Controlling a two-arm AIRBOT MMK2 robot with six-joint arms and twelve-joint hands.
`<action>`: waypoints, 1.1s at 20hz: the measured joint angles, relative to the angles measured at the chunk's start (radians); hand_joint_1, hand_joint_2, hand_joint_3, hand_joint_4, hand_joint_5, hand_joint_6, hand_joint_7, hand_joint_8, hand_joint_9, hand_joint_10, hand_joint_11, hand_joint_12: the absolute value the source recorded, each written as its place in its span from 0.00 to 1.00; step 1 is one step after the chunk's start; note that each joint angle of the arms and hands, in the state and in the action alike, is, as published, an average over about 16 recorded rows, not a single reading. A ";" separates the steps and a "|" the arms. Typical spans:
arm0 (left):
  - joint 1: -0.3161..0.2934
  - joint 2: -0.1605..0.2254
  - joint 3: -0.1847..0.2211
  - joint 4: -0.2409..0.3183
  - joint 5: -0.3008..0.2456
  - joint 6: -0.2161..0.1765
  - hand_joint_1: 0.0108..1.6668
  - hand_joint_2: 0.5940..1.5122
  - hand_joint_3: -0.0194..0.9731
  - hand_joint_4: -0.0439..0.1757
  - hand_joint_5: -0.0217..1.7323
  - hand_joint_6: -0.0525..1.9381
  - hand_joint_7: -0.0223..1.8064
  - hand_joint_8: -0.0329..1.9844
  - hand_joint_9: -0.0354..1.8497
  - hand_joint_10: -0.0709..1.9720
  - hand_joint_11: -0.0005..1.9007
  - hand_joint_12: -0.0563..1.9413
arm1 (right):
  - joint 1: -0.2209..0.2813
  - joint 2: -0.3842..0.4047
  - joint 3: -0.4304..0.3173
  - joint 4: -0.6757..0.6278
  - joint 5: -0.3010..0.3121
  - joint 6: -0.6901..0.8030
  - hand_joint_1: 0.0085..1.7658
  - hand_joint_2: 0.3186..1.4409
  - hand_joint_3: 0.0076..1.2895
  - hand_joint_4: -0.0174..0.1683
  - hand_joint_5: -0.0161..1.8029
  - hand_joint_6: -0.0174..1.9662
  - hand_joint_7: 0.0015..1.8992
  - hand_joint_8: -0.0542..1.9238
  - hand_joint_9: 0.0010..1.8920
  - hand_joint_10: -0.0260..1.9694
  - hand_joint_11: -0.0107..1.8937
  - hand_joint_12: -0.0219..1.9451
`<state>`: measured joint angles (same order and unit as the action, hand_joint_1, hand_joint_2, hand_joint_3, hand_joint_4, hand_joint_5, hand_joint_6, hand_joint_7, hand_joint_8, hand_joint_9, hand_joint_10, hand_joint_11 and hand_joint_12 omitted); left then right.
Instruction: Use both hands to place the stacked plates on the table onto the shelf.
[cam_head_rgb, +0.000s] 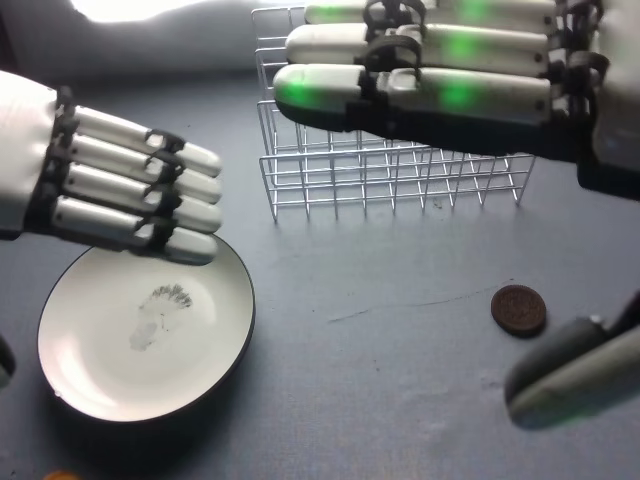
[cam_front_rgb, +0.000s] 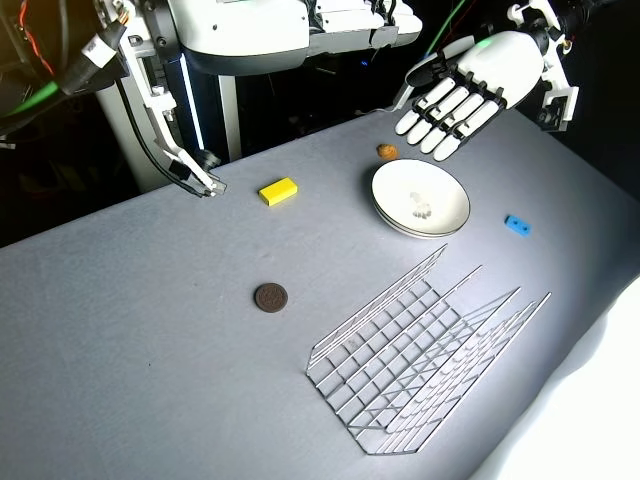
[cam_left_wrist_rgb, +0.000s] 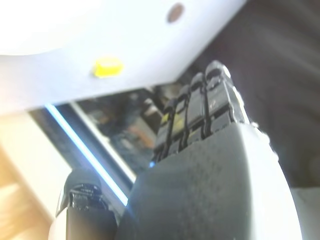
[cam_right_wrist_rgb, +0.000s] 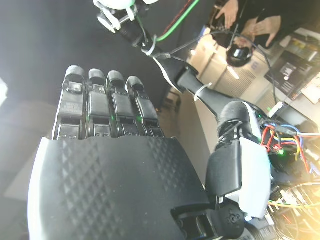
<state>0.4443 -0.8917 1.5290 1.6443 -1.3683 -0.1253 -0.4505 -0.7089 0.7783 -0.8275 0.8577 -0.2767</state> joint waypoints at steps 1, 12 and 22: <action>0.013 -0.002 0.011 0.005 -0.009 0.011 0.00 0.49 0.08 0.19 0.02 0.02 0.02 0.01 0.03 0.04 0.01 0.02 | -0.004 -0.001 0.002 -0.005 0.002 -0.002 0.13 0.58 0.01 0.10 0.02 0.02 0.01 0.03 0.01 0.02 0.02 0.01; 0.214 -0.067 0.163 0.001 -0.099 0.128 0.00 0.50 0.08 0.18 0.02 0.02 0.02 0.01 0.03 0.04 0.01 0.02 | -0.024 -0.028 0.018 -0.110 -0.078 0.011 0.50 0.56 0.01 0.12 0.02 0.02 0.01 0.03 0.01 0.02 0.02 0.03; 0.381 -0.163 0.317 -0.053 -0.109 0.184 0.00 0.51 0.07 0.18 0.02 0.02 0.02 0.01 0.03 0.04 0.01 0.02 | -0.021 -0.044 0.018 -0.199 -0.173 0.005 0.54 0.58 0.01 0.13 0.02 0.02 0.01 0.03 0.01 0.02 0.02 0.07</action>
<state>0.8250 -1.0552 1.8457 1.5918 -1.4769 0.0590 -0.4718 -0.7530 0.7964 -1.0263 0.6845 -0.2713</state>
